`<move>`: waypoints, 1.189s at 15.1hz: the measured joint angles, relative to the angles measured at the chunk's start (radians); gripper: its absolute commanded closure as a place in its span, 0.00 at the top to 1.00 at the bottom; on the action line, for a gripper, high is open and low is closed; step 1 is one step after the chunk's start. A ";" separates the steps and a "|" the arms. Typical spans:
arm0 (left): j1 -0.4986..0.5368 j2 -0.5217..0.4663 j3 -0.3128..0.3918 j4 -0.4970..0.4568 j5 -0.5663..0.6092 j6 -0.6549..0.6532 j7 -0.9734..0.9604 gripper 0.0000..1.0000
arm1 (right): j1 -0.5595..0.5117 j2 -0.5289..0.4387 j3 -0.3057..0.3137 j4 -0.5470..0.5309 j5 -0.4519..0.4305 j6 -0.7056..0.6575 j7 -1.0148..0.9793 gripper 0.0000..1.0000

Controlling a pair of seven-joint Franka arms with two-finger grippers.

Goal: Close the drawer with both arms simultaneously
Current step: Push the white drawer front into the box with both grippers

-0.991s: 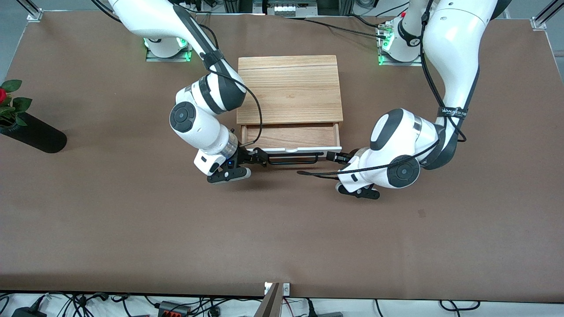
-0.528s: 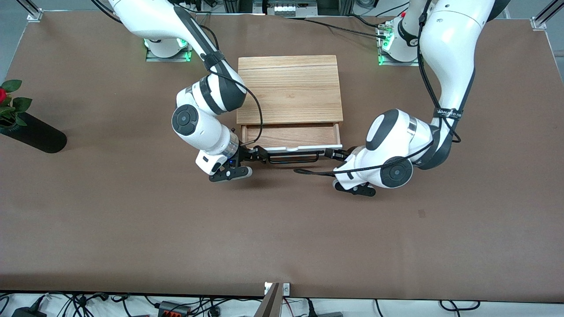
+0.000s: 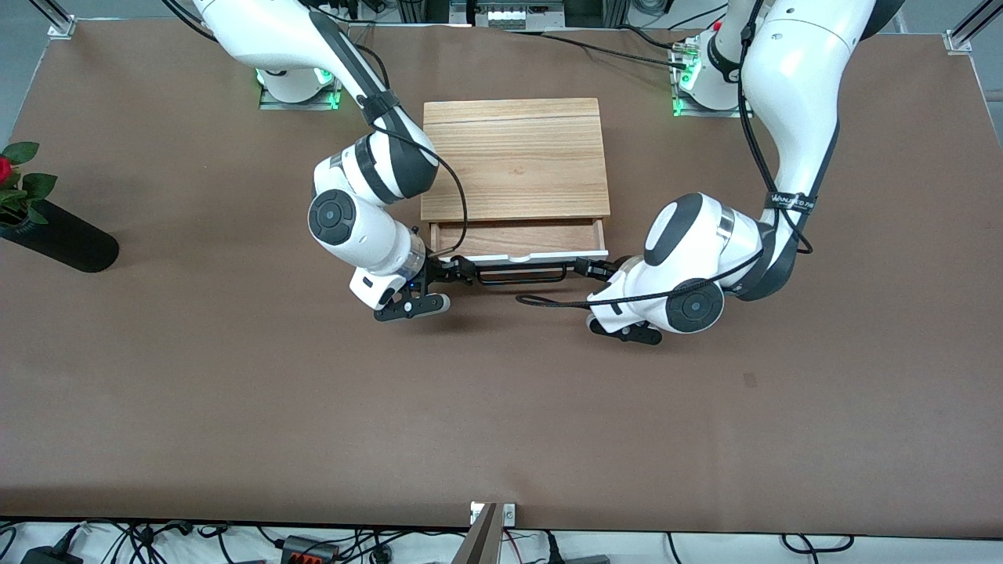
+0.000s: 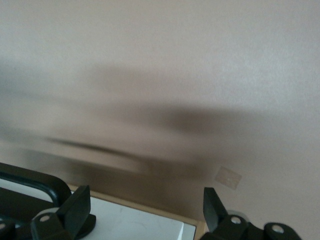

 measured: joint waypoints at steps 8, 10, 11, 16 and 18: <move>-0.023 0.011 -0.001 -0.001 0.000 -0.056 0.000 1.00 | -0.001 -0.003 -0.008 0.000 0.000 -0.129 0.002 1.00; -0.027 0.016 -0.001 -0.004 0.000 -0.062 0.000 1.00 | -0.001 -0.007 -0.010 0.000 0.000 -0.170 0.002 1.00; -0.028 0.018 -0.001 -0.006 0.000 -0.066 0.000 1.00 | -0.001 -0.009 -0.011 0.001 0.000 -0.190 0.002 1.00; -0.043 0.024 -0.003 -0.028 -0.005 -0.097 0.000 1.00 | -0.001 -0.012 -0.012 0.000 0.000 -0.252 0.002 1.00; -0.044 0.029 -0.003 -0.028 -0.007 -0.107 0.000 1.00 | -0.001 -0.012 -0.012 0.000 0.000 -0.259 0.002 1.00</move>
